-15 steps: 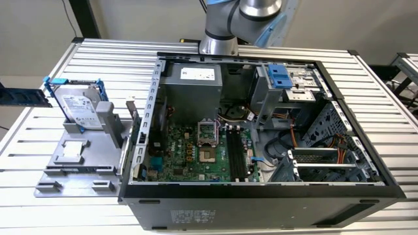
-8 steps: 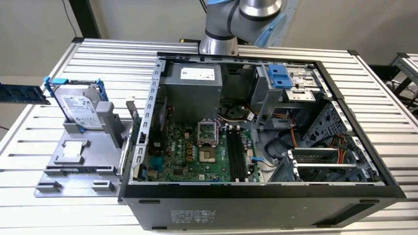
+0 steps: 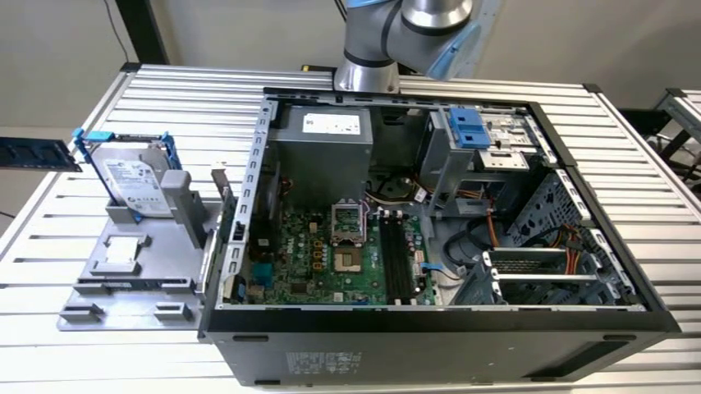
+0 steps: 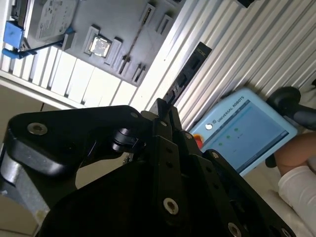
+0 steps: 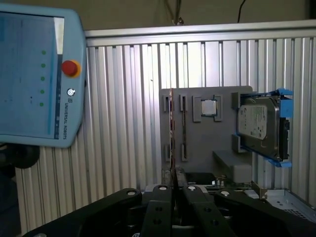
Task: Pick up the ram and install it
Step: 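Pick up the ram and move it above insertion slot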
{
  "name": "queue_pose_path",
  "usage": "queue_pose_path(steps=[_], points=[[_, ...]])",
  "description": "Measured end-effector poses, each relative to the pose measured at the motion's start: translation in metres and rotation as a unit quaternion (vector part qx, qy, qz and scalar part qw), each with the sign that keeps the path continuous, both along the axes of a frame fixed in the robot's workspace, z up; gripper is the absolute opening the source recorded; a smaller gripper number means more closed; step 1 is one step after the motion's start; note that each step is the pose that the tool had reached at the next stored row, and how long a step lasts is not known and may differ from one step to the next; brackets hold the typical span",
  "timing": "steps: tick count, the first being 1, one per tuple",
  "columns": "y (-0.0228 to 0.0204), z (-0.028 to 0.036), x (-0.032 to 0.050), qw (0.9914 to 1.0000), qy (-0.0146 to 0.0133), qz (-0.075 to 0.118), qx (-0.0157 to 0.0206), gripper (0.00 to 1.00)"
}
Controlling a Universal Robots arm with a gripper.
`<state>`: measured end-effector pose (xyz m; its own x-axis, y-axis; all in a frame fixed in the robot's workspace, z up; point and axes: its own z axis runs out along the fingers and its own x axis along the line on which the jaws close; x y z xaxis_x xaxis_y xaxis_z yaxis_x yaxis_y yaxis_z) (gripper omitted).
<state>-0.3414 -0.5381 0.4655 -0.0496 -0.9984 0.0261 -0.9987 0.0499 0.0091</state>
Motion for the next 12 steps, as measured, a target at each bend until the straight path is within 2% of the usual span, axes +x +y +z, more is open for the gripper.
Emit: queue_pose_path(steps=[3, 12], points=[[0.0000, 0.0031, 0.0000, 1.00000, 0.0001, 0.000, 0.0000, 0.00], [-0.0001, 0.0032, 0.0003, 1.00000, -0.0001, 0.000, 0.0001, 0.00]])
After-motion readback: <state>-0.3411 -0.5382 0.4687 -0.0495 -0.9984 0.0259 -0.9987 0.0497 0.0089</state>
